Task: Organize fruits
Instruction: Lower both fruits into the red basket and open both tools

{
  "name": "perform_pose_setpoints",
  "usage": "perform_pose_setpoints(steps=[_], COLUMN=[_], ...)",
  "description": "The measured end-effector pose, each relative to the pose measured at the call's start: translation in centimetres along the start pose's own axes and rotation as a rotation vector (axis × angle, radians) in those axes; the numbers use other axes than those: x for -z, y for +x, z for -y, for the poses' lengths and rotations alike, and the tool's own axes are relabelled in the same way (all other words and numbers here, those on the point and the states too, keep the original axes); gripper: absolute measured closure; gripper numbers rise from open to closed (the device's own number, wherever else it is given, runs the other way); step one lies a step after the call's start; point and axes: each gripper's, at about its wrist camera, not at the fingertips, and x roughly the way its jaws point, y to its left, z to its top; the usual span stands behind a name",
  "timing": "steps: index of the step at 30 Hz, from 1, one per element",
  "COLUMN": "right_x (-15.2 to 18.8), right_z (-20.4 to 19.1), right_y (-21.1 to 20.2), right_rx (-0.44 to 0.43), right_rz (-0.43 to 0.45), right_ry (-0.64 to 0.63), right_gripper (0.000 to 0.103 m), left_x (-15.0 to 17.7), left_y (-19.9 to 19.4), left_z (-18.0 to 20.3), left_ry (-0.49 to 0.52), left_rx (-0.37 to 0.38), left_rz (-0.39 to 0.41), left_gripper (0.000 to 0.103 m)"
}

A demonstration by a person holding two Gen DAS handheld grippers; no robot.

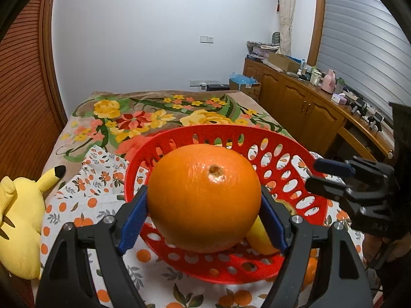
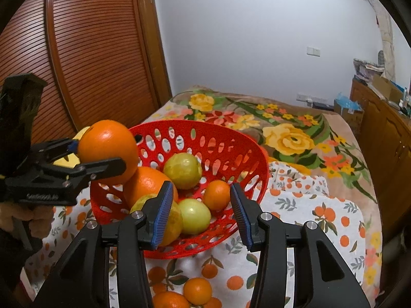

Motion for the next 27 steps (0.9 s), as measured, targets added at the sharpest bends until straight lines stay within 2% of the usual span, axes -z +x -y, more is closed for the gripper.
perform_pose_setpoints(steps=[8, 17, 27], right_x=[0.2, 0.6, 1.1], right_z=[-0.3, -0.2, -0.5], right_y=[-0.3, -0.3, -0.1], right_rx=[-0.007, -0.008, -0.012], right_rz=[0.000, -0.004, -0.013], right_ry=[-0.003, -0.002, -0.008], right_gripper=[0.057, 0.057, 0.056], left_x=[-1.2, -1.0, -0.9], left_y=[1.8, 2.9, 2.9], left_z=[-1.3, -2.0, -1.6], left_ry=[-0.022, -0.043, -0.020], left_rx=[-0.028, -0.068, -0.085], left_rz=[-0.023, -0.047, -0.049], left_gripper=[0.023, 0.023, 0.021])
